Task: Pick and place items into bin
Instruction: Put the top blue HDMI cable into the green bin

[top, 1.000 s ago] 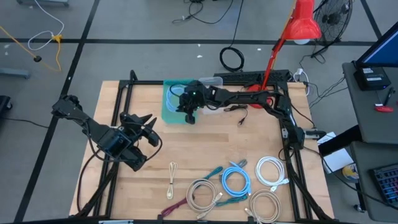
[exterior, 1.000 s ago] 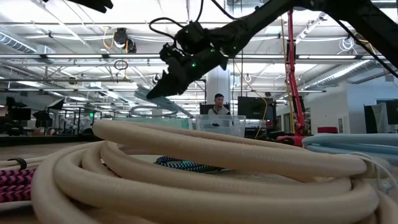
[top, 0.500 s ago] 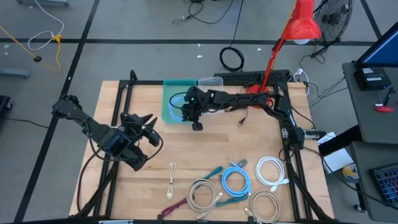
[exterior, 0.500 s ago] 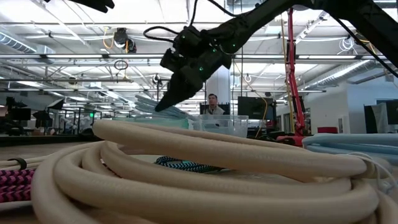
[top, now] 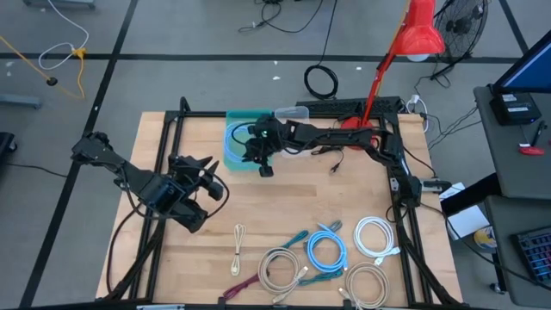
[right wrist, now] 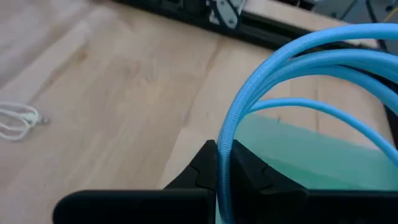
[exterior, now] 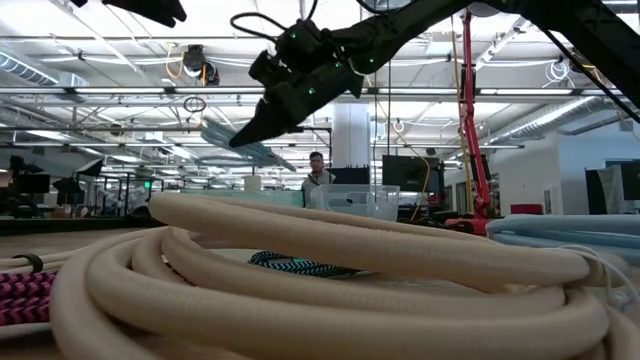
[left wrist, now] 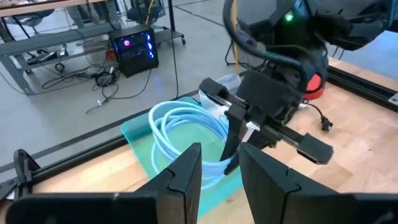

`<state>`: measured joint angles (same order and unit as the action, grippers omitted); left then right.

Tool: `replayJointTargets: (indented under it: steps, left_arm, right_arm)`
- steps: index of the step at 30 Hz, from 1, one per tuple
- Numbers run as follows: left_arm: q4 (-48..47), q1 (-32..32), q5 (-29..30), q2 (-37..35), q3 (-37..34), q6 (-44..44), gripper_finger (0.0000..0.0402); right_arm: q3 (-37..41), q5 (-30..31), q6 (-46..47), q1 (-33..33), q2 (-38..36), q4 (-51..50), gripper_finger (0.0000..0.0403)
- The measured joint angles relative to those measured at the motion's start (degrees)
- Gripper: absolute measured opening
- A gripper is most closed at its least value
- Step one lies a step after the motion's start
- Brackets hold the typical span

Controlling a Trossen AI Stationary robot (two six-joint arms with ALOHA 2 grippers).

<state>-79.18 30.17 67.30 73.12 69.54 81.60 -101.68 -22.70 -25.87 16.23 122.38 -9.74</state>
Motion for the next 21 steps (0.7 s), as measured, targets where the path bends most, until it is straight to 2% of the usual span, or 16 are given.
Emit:
replayJointTargets:
  steps: [7,12,21]
  left_arm:
    - [0.00,0.00,-0.02,0.00,0.00,0.00,0.0113]
    - [0.07,0.00,-0.01,0.00,0.00,0.01,0.0113]
    - [0.35,0.00,-0.06,0.02,0.00,-0.69,0.0113]
  right_arm:
    - [0.03,-2.99,3.14,2.62,0.33,1.79,0.0007]
    - [0.25,-4.57,5.08,3.68,3.91,1.49,0.0007]
    - [0.08,-4.69,4.81,3.65,7.27,2.62,0.0007]
